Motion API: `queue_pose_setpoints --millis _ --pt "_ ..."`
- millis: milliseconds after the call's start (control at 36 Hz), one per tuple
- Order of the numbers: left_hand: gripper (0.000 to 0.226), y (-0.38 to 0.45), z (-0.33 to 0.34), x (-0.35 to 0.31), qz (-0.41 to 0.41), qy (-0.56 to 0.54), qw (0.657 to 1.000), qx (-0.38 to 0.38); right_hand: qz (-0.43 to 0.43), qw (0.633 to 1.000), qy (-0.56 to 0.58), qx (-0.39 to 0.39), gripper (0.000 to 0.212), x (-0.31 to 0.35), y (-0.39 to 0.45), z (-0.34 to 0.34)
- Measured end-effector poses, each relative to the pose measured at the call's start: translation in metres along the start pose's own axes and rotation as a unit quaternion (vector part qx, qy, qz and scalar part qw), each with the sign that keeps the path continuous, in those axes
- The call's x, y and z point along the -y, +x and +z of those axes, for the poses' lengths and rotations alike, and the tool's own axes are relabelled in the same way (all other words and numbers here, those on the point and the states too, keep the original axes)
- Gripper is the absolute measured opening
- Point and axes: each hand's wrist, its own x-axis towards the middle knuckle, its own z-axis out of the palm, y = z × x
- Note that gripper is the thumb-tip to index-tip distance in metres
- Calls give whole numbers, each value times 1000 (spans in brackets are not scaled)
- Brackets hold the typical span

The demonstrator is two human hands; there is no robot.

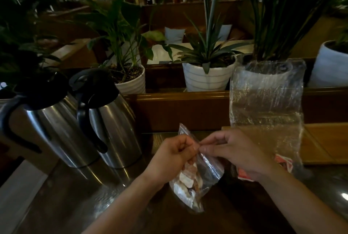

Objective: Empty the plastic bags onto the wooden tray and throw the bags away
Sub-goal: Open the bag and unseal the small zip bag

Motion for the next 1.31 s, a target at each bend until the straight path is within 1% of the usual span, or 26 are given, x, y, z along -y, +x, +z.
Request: queue_pose_setpoints --millis 56,111,250,333,417,556,667,750,861,972,1028,1111,1167,1250,1278,1306 --pt "14 2 0 -1 -2 6 1000 6 6 1000 17 -1 12 -1 0 -1" --pt "15 4 -1 0 -10 7 1000 13 1 1000 10 -4 10 -2 0 -2" --pt "12 9 -2 -3 -7 7 1000 27 -36 998 -49 -3 13 -8 2 -1" --pt "14 12 0 -2 3 47 999 16 -81 990 -112 -25 14 -13 3 2" --pt "13 12 5 0 17 77 997 2 -102 979 -170 -39 13 -15 4 6" --pt "16 11 8 -4 25 119 993 1 -113 971 -204 -54 16 -17 5 10" --pt "21 10 9 -7 41 177 983 -13 -115 972 -196 -57 15 -20 3 14" --pt "18 7 7 -4 64 218 973 -32 -113 965 -220 -88 15 -23 1 10" --pt "19 3 0 -5 42 190 980 -46 -95 962 -230 -112 15 -23 -2 -8" --pt "30 2 -12 -8 16 177 982 -67 -91 965 -214 -124 14 -21 -5 -21" --pt "33 1 -19 -10 10 181 981 -74 -87 961 -224 -136 15 -21 -6 -28" --pt "32 -1 -26 -14 13 190 979 -76 -82 954 -254 -137 18 -17 -10 -33" --pt "30 -2 -26 -16 17 175 981 -85 -78 948 -277 -137 18 -15 -11 -34" --pt "28 -1 -25 -17 23 158 981 -112 -67 935 -317 -141 9 -13 -13 -32" --pt "28 -1 -25 -16 24 155 980 -119 -65 935 -319 -141 9 -13 -14 -32" --pt "29 -1 -24 -16 25 151 980 -124 -68 937 -312 -139 17 -13 -15 -32"
